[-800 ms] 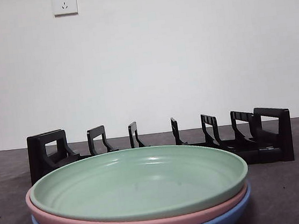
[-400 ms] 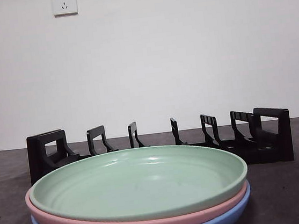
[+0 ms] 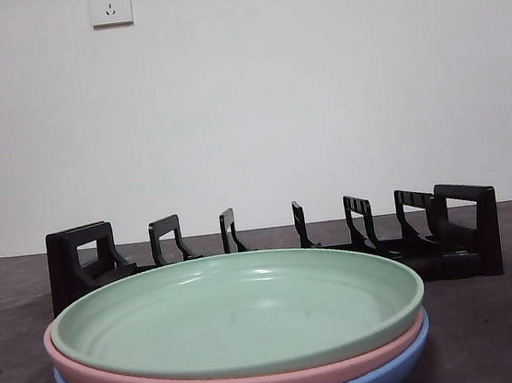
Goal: Place the plate
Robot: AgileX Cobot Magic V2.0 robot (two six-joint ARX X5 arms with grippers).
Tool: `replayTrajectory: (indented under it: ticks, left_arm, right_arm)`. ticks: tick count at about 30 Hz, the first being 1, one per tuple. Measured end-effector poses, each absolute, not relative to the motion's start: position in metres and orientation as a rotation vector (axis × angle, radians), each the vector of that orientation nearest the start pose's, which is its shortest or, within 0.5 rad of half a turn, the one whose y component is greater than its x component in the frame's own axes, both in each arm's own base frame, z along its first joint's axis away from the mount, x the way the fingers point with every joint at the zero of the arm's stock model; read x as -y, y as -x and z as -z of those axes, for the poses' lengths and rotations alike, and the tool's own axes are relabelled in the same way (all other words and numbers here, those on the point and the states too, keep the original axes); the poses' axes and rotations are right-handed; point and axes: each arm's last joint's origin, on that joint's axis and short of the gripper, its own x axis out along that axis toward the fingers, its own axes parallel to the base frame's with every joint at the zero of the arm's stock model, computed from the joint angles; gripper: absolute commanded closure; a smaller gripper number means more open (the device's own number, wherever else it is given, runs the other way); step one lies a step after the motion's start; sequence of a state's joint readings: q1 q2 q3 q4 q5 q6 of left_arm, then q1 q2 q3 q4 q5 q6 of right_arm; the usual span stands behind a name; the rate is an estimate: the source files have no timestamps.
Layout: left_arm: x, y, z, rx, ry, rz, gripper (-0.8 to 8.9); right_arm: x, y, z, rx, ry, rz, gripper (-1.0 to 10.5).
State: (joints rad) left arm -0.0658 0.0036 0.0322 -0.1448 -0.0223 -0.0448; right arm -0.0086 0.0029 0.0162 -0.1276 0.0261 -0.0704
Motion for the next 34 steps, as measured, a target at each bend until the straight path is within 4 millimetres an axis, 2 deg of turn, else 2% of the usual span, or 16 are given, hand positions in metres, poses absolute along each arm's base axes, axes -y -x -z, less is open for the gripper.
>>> replayTrajectory:
  ticks: [34]
  left_arm:
    - [0.0056, -0.0951, -0.1601, -0.118, 0.040, 0.040, 8.06]
  right_arm:
    - [0.0016, -0.0964, -0.1584, -0.095, 0.072, 0.031, 9.2]
